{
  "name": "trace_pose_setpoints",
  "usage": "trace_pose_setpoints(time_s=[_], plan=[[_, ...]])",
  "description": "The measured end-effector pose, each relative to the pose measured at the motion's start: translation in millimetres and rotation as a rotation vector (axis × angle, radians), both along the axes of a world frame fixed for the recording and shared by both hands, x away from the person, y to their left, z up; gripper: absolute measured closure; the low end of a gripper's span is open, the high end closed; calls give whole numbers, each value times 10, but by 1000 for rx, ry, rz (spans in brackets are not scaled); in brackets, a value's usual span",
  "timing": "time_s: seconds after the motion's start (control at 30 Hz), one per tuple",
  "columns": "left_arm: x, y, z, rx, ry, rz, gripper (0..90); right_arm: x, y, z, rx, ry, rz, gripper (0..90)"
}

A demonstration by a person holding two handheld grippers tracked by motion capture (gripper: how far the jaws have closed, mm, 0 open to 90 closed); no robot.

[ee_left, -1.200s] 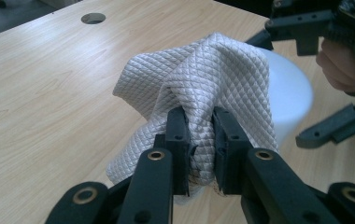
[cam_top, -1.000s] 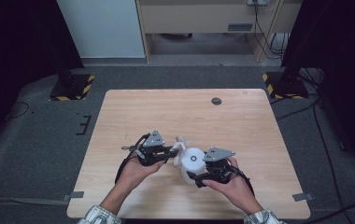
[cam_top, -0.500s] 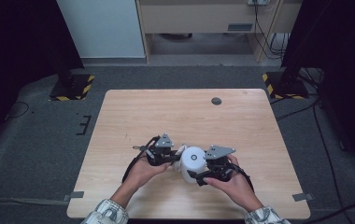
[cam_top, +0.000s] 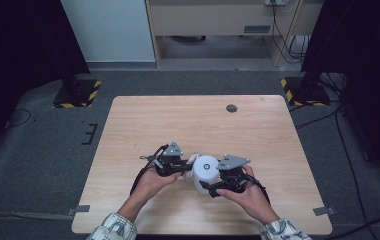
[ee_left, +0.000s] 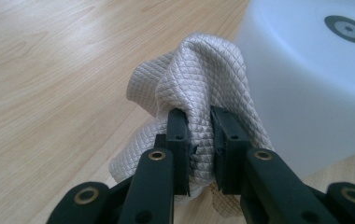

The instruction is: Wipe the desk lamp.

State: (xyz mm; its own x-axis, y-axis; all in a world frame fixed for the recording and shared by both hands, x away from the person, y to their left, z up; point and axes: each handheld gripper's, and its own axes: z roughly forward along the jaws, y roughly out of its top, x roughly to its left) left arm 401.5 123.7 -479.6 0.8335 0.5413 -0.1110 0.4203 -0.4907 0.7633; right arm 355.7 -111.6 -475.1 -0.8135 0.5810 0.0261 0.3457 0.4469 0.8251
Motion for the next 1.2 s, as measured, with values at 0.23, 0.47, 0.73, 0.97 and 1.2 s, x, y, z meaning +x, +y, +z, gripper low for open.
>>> trace_pose_setpoints(time_s=[0.23,0.47,0.73,0.97,1.2], plan=[[-45,-36,-151,61,20,-4,783,9,0,-5,-1,-7,4,94],[-314,72,-205,30,25,-12,783,2,13,-14,-13,-14,1,94],[-612,49,-135,15,5,-56,783,-1,24,-13,-22,-12,-4,93],[-807,-33,-108,0,-8,-98,783,-5,29,-13,-26,-12,-7,93],[-866,-102,-122,2,-9,-109,781,-42,-75,32,17,-10,-15,61]])
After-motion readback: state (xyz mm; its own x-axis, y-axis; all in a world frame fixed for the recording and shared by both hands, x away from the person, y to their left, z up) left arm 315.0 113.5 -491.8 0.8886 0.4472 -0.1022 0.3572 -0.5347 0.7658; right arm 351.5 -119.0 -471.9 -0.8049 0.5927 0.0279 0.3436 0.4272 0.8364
